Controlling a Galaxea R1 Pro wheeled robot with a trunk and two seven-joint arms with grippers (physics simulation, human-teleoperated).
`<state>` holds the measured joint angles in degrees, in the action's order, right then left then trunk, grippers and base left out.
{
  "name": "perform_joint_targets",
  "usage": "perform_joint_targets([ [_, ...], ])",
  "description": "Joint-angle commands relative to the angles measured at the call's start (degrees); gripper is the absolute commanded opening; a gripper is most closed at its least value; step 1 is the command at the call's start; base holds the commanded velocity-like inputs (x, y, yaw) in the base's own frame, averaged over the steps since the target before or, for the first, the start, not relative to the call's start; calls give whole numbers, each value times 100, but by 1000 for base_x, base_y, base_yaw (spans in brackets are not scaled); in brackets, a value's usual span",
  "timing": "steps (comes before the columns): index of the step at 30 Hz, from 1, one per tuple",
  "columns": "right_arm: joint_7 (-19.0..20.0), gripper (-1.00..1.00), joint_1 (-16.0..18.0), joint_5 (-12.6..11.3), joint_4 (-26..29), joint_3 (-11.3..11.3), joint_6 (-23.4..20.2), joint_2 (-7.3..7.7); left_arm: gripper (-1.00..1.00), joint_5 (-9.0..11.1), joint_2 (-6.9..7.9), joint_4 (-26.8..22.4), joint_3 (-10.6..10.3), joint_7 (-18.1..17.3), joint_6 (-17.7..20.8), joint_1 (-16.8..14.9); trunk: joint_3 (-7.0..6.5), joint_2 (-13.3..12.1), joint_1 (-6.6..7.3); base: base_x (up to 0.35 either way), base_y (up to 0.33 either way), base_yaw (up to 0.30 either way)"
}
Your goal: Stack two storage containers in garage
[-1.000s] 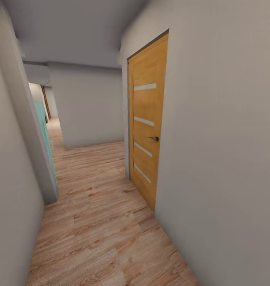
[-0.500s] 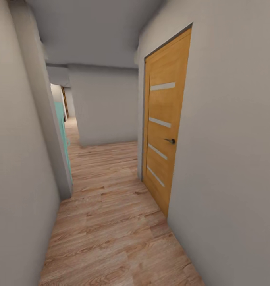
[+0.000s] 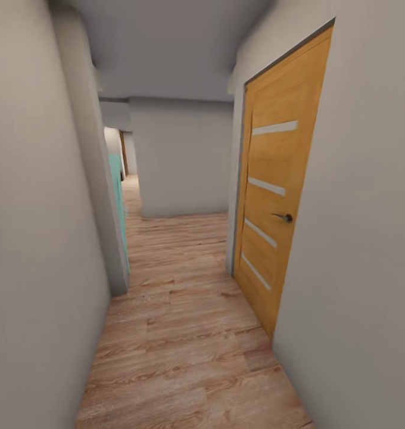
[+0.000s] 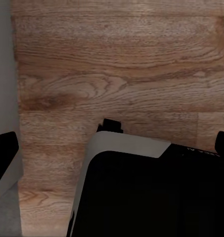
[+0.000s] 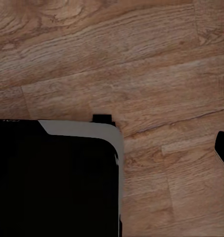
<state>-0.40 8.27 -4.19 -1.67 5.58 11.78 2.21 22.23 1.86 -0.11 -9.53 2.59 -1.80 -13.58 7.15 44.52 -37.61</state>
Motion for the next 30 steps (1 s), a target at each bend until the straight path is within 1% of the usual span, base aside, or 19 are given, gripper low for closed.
perform_joint_targets([
  [1, -4, 100, 8, -44, -18, 48, 35, -1, 100, 44, -1, 2, -49, 14, -13, -5, 9, 6, -3, 214, 0, 233],
  [25, 2, 100, 8, -52, -18, 40, 38, -12, 100, 39, -1, 2, -49, 12, -13, -2, 9, 6, -3, 221, 0, 212],
  [30, 11, 100, 8, -55, -18, 38, 35, 6, 100, 38, -1, 2, -49, 11, -13, -3, 9, 6, -3, 281, 0, 80],
])
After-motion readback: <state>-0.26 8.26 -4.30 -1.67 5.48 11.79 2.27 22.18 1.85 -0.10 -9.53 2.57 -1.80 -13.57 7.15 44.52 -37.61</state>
